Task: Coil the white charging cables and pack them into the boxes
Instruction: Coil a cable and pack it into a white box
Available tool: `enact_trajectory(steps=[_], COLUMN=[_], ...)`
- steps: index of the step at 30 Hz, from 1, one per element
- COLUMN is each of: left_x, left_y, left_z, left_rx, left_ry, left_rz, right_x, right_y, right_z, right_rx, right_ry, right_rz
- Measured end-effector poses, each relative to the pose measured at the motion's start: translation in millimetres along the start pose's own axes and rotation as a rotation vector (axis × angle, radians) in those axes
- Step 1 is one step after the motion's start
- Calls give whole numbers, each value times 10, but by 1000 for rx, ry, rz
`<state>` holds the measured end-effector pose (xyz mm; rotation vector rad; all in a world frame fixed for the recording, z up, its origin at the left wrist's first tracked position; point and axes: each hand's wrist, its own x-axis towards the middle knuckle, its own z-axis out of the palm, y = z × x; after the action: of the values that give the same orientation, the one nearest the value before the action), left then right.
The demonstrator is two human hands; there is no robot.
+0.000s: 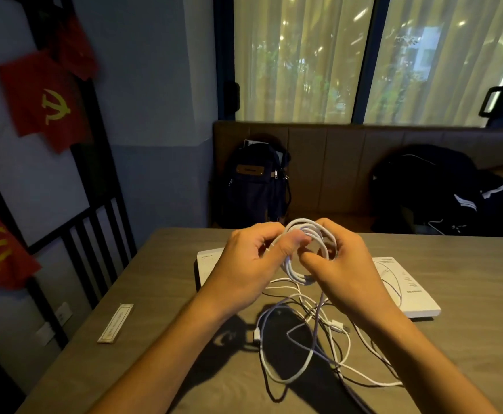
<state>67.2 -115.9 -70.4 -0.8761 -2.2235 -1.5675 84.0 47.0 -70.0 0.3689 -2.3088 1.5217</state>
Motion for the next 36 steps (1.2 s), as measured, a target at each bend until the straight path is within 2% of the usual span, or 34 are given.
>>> enact_trajectory(steps=[2, 6, 10, 15, 22, 28, 32, 36], left_x=[-1, -4, 24, 79, 108, 105, 89, 65], left_y=[-21, -75, -75, -114, -61, -65, -76, -95], left_z=[23, 14, 1, -108, -177, -265, -320, -379], left_rx=[-22, -50, -187, -400, -487, -536, -592, -695], left_ry=[-41, -39, 33, 190, 180, 122, -13, -174], left_rz=[-31, -93, -184, -380, -417, -438, -405, -375], right_x=[4, 9, -4, -20, 12, 67, 111, 147], right_y=[25, 38, -22, -31, 92, 240, 301, 234], right_z=[17, 71, 87, 20, 33, 45, -17, -122], right_rx=[-38, 37, 184, 288, 234, 171, 205, 250], right_ry=[-86, -191, -262, -425, -373, -313, -289, -223], right_rz=[9, 78, 93, 96, 93, 208, 320, 333])
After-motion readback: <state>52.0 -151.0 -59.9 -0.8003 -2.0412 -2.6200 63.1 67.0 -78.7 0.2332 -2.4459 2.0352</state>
